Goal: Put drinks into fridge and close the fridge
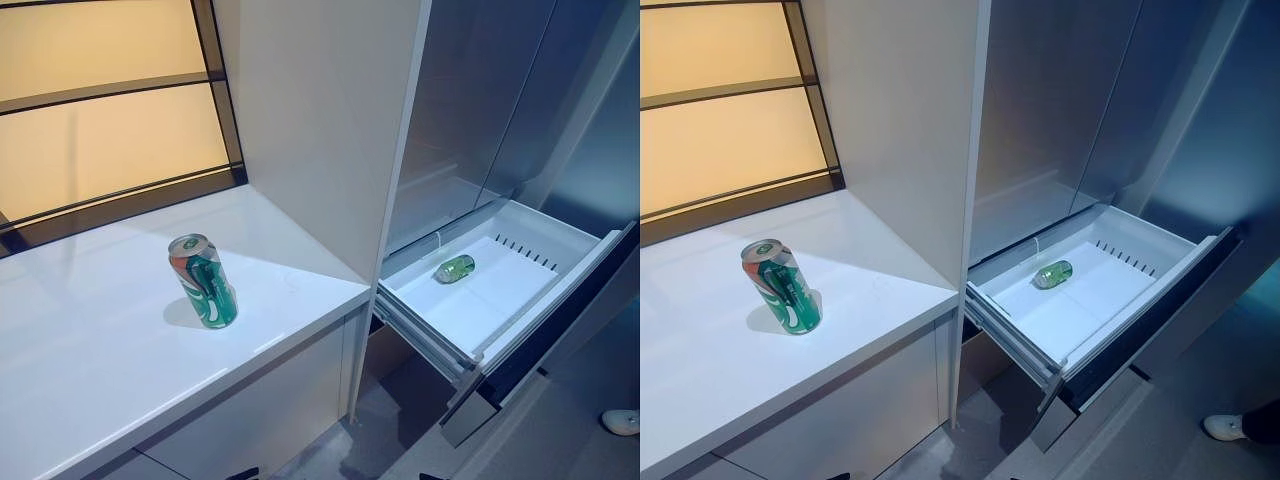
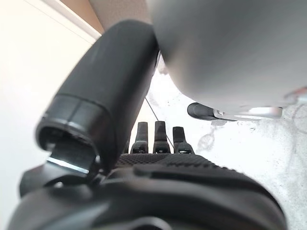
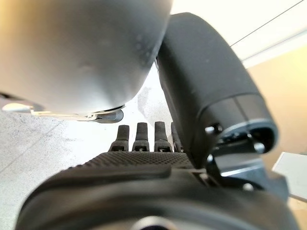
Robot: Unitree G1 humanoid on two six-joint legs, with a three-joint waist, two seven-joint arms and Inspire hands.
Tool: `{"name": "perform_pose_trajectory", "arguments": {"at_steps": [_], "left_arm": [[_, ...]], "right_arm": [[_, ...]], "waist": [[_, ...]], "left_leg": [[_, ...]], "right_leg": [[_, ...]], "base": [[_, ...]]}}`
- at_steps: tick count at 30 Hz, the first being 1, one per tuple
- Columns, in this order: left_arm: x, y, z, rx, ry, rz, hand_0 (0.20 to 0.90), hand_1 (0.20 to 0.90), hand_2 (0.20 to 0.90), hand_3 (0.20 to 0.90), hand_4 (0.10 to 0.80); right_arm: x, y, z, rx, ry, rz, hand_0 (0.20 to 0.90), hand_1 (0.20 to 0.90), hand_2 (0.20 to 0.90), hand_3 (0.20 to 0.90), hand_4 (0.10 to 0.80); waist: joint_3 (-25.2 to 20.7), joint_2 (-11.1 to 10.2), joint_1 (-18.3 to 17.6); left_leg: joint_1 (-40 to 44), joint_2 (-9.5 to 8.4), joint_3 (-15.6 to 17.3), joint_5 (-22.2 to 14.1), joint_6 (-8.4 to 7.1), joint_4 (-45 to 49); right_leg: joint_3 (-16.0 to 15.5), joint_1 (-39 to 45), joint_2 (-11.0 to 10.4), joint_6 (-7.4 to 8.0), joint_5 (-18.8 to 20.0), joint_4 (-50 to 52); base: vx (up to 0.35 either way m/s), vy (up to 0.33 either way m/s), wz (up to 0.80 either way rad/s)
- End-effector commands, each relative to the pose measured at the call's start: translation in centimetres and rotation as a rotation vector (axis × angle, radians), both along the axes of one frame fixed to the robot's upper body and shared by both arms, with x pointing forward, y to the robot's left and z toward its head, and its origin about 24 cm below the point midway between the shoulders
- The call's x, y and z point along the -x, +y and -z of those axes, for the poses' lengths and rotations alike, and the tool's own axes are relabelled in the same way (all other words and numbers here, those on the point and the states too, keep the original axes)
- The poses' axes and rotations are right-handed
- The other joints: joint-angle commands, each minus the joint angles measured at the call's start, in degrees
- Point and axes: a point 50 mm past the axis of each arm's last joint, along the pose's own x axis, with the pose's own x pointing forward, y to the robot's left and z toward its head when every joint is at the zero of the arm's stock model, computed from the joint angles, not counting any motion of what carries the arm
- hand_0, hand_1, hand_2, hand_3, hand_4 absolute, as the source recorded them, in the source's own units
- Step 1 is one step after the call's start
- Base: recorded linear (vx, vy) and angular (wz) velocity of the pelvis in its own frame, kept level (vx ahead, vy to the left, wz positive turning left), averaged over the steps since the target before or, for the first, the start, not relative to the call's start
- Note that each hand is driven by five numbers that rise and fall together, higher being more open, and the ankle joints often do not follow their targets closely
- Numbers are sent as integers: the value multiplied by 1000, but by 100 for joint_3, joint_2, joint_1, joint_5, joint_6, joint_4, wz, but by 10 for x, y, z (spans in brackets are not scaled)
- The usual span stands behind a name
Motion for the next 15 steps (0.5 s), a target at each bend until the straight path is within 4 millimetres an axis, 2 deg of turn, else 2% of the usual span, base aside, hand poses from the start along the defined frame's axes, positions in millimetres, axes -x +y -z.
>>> {"name": "perform_pose_trajectory", "arguments": {"at_steps": [1, 12, 15], "left_arm": [[-33, -19, -3, 39, -81, 54, 900, 900, 900, 900, 800], [-37, -16, -4, 14, -108, 60, 900, 900, 900, 900, 800], [-40, -15, -6, -21, -128, 126, 900, 900, 900, 900, 800]], "right_arm": [[-15, 11, 0, 1, -13, -67, 900, 900, 900, 900, 800], [-15, 10, 0, 1, -10, -67, 900, 900, 900, 900, 800], [-15, 10, 0, 1, -11, -70, 900, 900, 900, 900, 800]], "waist": [[229, 32, -21], [236, 31, -12], [244, 33, -18]], "left_leg": [[304, -523, 372, -846, 530, 23], [297, -526, 362, -841, 527, 23], [296, -525, 366, -842, 525, 23]], "right_leg": [[179, 109, 247, -16, -423, 23], [186, 106, 250, -15, -422, 23], [188, 103, 251, -15, -421, 23]], "base": [[0, 0, 0], [0, 0, 0], [0, 0, 0]]}}
